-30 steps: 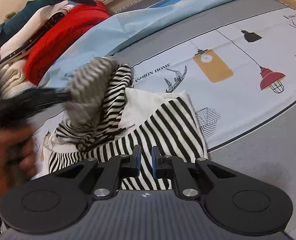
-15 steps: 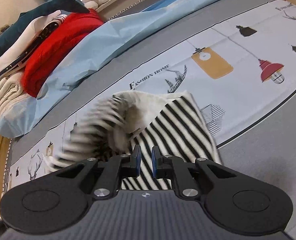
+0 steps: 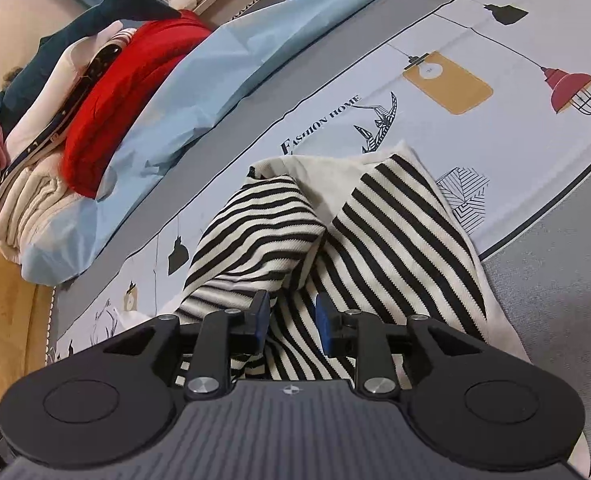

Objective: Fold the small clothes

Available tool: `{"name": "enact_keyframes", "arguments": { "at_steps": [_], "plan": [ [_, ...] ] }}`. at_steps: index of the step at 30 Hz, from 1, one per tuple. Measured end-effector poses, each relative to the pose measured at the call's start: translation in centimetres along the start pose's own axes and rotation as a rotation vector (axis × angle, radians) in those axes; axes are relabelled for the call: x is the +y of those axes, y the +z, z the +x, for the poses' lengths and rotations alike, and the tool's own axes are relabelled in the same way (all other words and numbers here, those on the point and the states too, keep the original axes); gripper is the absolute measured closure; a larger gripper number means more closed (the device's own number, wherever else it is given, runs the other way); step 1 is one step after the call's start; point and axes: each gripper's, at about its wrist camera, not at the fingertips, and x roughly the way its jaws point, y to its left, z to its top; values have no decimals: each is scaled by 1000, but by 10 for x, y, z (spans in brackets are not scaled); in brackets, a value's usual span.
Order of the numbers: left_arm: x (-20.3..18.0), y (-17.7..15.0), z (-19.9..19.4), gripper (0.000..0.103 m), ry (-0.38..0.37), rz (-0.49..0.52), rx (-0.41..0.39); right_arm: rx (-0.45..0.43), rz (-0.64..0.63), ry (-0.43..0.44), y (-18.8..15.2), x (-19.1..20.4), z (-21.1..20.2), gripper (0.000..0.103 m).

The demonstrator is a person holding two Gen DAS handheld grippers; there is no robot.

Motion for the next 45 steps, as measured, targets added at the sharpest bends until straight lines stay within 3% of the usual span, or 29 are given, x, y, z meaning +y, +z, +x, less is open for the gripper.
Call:
{"name": "enact_keyframes", "arguments": {
  "at_steps": [1,3,5,7,8,9,11,12,13,15,17,20,22,25,29,30,31,32,33,35,37,39,41,42,45],
  "plan": [
    [-3,6,-15,99,-13,22,-79,-3,7,2,0,-1,0,76],
    [-15,13,-57,99,-112,94,-285,-16,22,7,2,-2,-2,76],
    [-30,8,-81,99,-287,202,-339,-43,33,9,2,-3,-6,76],
    [-46,-5,-78,97,-451,324,-206,-77,39,4,4,-4,-11,76],
    [-55,-16,-70,97,-511,379,-99,-94,45,-5,5,-6,-13,76],
    [-62,-30,-56,90,-581,416,59,-110,53,-17,5,-8,-15,76],
    [-69,-51,-39,86,-637,463,230,-129,76,-42,7,-13,-18,76],
    [-68,-55,-34,83,-606,465,247,-130,89,-55,8,-17,-18,76],
    [-61,-52,-30,73,-570,424,243,-124,98,-63,8,-19,-17,76],
    [-36,-35,-21,60,-502,256,214,-86,104,-76,7,-23,-12,76],
    [-11,-19,-11,57,-372,94,199,-26,85,-104,3,-23,-3,71],
    [37,-18,18,55,-120,-174,310,64,51,-118,-6,-20,13,68],
    [57,-29,34,55,-24,-289,395,108,33,-111,-11,-18,23,68],
    [69,-41,51,55,10,-368,474,151,10,-121,-19,-13,37,68],
    [66,-50,50,56,5,-387,478,181,15,-141,-28,-12,54,68],
    [63,-48,50,59,19,-367,481,181,12,-144,-29,-11,56,68],
    [59,-46,49,76,26,-348,482,178,4,-143,-31,-9,58,68],
    [57,-44,46,86,23,-337,486,176,-10,-138,-32,-6,60,69],
    [55,-44,47,97,20,-325,482,168,-28,-131,-33,-2,61,75],
    [55,-37,43,100,39,-305,433,155,-44,-118,-35,3,63,102],
    [59,-22,30,101,27,-325,312,123,-31,-86,-33,5,60,102],
    [69,-8,6,101,-23,-390,136,53,8,-26,-25,7,48,102],
    [80,3,-25,101,-79,-437,-77,-78,36,81,-14,13,19,102],
    [83,5,-35,101,-95,-442,-139,-149,14,122,-9,18,3,102],
    [91,-1,-38,101,-104,-465,-143,-325,-86,196,-5,32,-38,102]
  ]
}}
